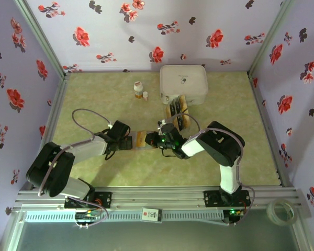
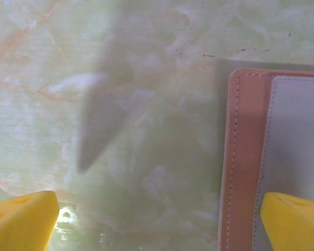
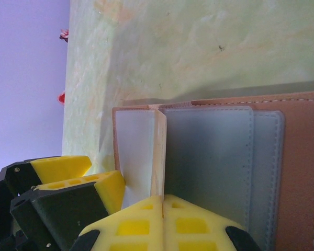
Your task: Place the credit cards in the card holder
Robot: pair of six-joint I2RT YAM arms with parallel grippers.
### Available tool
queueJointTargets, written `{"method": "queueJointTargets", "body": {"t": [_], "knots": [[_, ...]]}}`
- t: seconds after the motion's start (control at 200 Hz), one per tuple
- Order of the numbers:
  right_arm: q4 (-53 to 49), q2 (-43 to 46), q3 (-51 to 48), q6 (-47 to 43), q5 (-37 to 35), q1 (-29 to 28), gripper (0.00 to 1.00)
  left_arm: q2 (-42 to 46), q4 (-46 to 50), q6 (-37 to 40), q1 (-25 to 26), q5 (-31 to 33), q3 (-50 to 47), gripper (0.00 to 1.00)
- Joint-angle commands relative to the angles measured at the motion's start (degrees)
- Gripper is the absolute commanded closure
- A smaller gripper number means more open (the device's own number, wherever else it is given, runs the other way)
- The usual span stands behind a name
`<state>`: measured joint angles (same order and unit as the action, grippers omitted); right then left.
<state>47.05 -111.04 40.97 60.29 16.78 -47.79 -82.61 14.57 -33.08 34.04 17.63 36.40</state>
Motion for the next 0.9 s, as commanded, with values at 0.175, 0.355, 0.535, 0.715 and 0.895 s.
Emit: {"method": "queueJointTargets", "body": {"t": [0.175, 0.355, 0.535, 0.715, 0.895], "knots": [[-2.2, -1.5, 0.5, 0.6, 1.7, -0.5, 1.00, -1.3, -0.1, -0.6, 0.6, 1.3, -0.8, 0.00], [-2.0, -2.1, 0.8, 1.0, 2.3, -0.5, 1.00, -1.5, -0.1, -0.6, 0.6, 1.3, -0.8, 0.00], [-1.6, -3.2, 1.7, 1.5, 3.2, -0.5, 1.00, -1.5, -0.2, -0.5, 0.6, 1.3, -0.8, 0.00], [-1.9, -3.6, 2.1, 1.5, 3.5, -0.5, 1.00, -1.5, -0.2, -0.6, 0.6, 1.3, -0.9, 0.00], [-2.1, -3.7, 2.2, 1.4, 3.8, -0.4, 0.97, -1.4, -0.2, -0.6, 0.6, 1.4, -0.9, 0.00]]}}
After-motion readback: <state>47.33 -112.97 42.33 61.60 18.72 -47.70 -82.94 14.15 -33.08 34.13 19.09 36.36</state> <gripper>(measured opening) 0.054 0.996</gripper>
